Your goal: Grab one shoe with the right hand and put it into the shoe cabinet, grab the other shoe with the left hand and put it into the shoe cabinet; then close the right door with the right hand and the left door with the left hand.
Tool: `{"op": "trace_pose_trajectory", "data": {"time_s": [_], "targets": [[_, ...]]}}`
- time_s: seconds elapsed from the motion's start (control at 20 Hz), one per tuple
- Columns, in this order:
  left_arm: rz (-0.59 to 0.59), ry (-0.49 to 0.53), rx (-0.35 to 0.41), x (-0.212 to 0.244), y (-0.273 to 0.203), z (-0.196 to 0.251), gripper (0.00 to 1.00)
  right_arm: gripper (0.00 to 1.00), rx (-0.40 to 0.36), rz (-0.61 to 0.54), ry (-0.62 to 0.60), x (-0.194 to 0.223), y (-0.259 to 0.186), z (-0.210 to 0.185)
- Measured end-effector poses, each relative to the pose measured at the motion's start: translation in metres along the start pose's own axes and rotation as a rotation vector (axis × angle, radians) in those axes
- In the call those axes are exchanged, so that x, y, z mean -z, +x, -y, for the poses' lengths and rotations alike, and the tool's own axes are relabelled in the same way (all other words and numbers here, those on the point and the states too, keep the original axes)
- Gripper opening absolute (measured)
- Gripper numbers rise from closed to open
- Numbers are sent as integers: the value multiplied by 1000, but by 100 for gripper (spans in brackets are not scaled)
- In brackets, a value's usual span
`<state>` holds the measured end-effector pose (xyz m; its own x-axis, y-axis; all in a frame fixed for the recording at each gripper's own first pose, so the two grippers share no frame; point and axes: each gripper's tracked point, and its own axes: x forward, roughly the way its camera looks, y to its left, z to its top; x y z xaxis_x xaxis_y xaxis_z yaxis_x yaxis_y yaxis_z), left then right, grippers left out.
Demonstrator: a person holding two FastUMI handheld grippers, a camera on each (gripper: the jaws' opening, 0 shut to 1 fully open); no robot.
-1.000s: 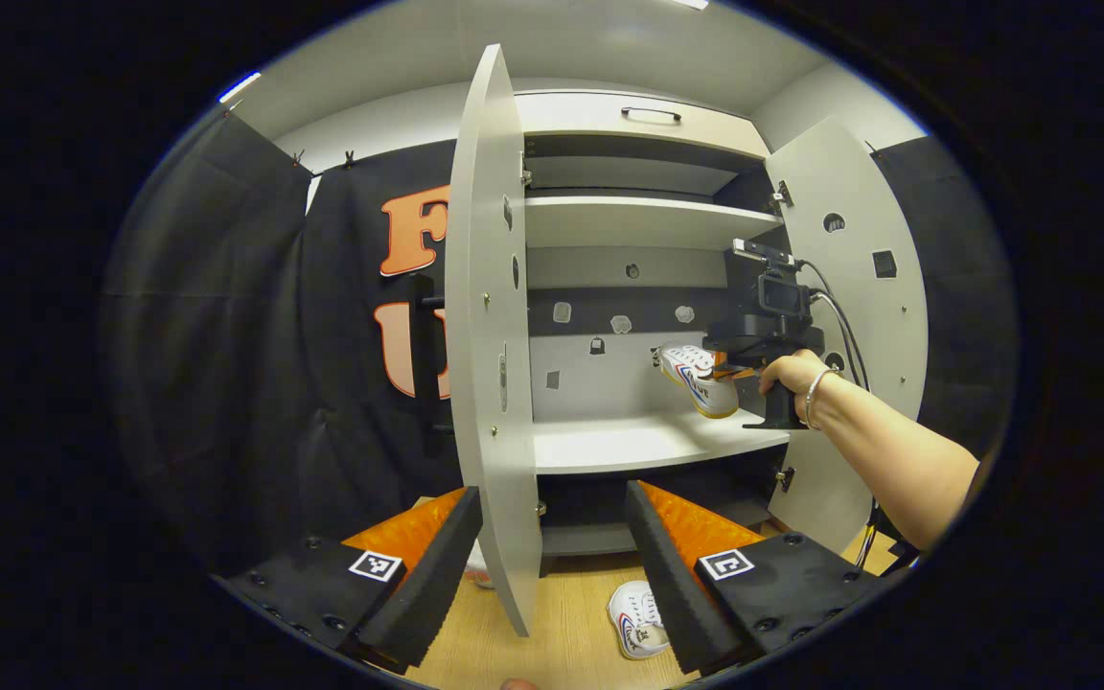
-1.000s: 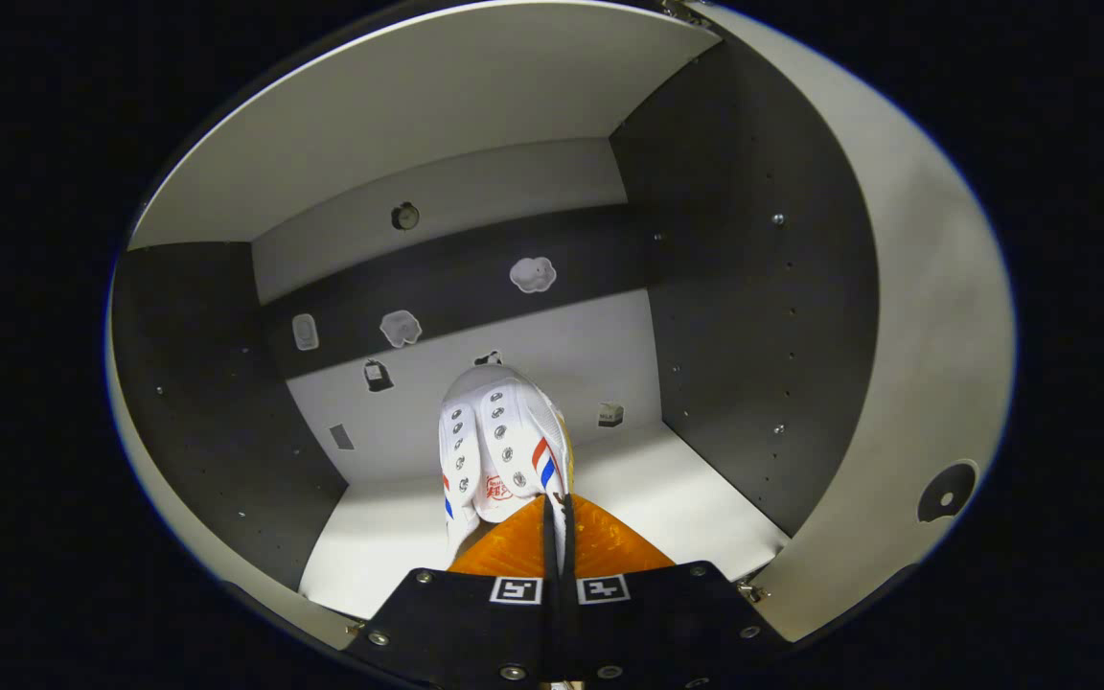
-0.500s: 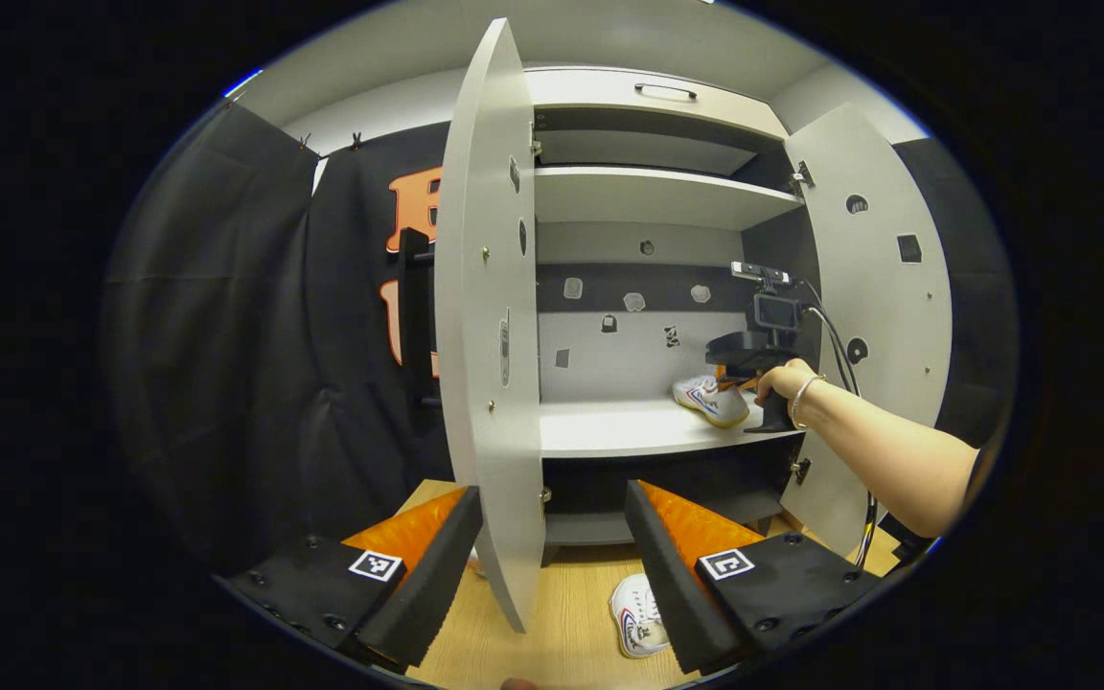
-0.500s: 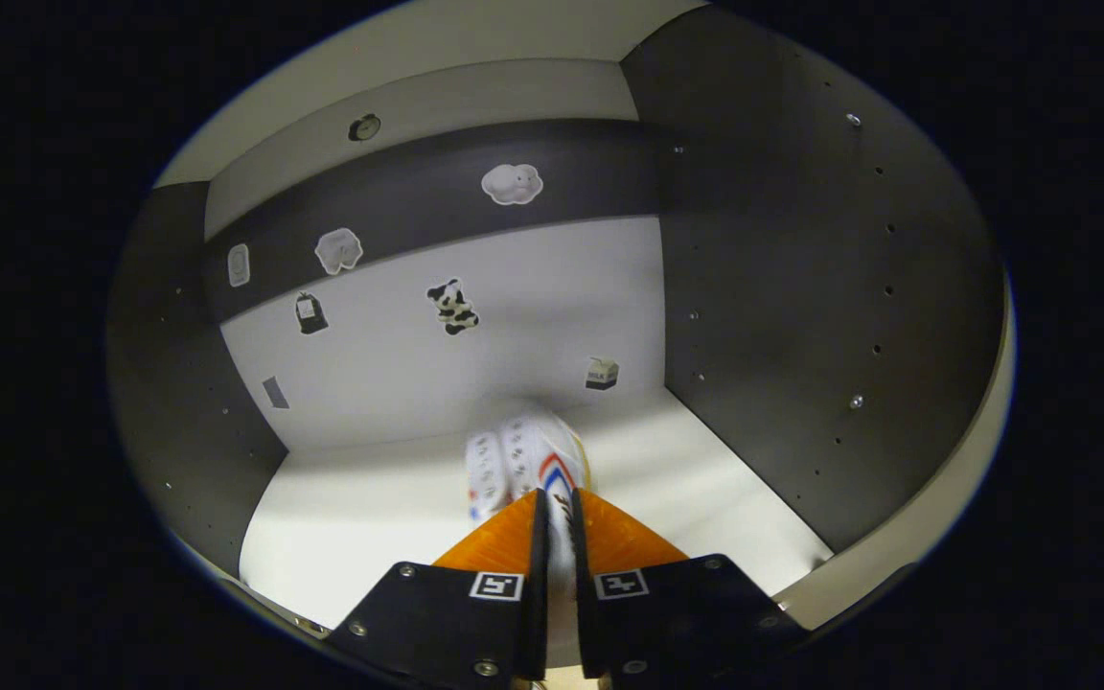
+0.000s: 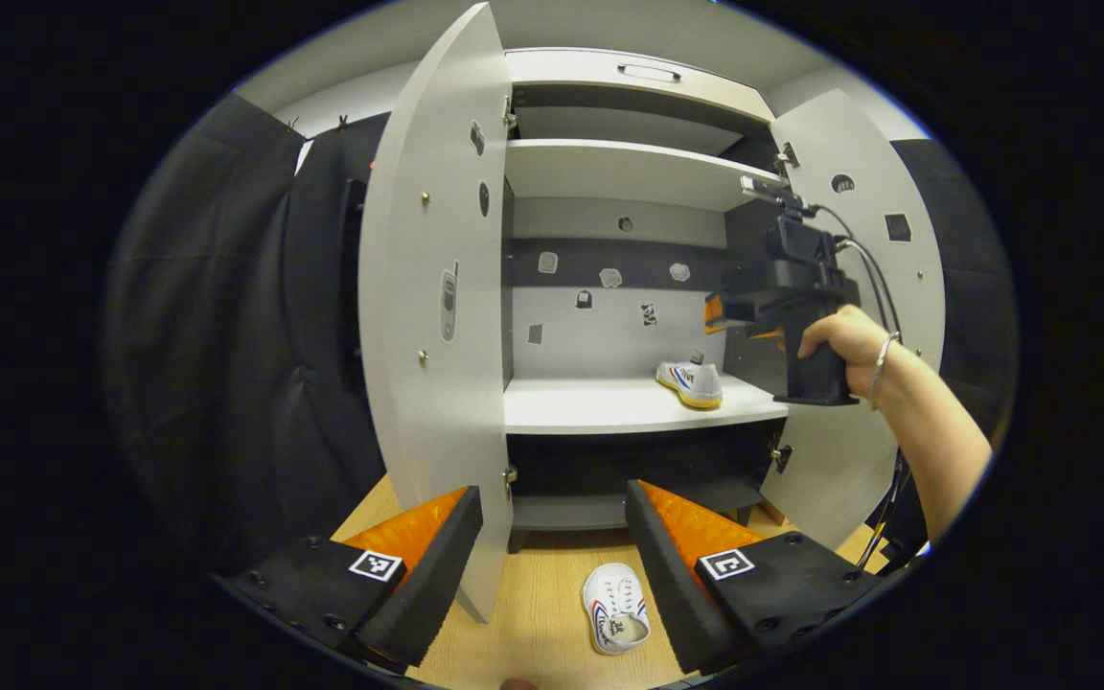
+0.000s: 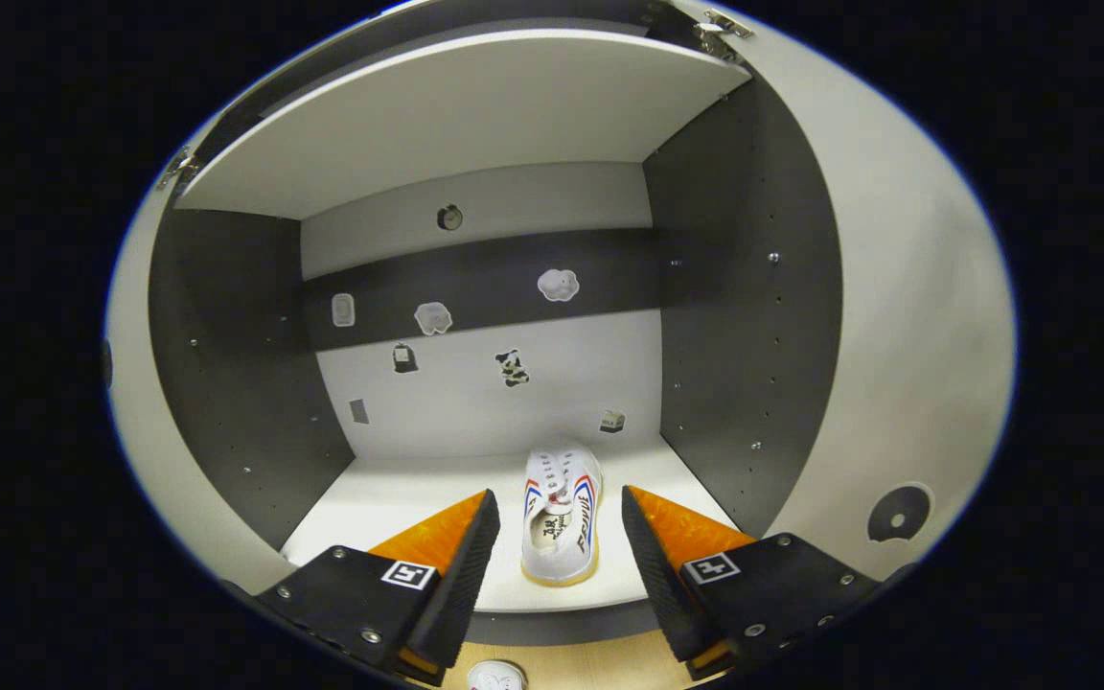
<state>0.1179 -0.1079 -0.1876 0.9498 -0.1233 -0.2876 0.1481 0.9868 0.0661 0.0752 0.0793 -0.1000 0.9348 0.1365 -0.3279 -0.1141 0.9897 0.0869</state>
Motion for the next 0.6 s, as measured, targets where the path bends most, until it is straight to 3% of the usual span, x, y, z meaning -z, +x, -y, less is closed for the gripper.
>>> {"op": "trace_pose_trajectory", "data": {"time_s": [0.15, 0.3, 0.6], "targets": [[-39, 19, 22, 27, 8, 13, 97, 94, -33, 53, -47, -10, -16, -1], [-128, 17, 69, 70, 16, 29, 97, 94, -85, 87, -63, -15, -33, -8], [-270, 66, 66, 164, 42, 32, 98, 94, -164, 135, -58, -22, -64, -16]]}}
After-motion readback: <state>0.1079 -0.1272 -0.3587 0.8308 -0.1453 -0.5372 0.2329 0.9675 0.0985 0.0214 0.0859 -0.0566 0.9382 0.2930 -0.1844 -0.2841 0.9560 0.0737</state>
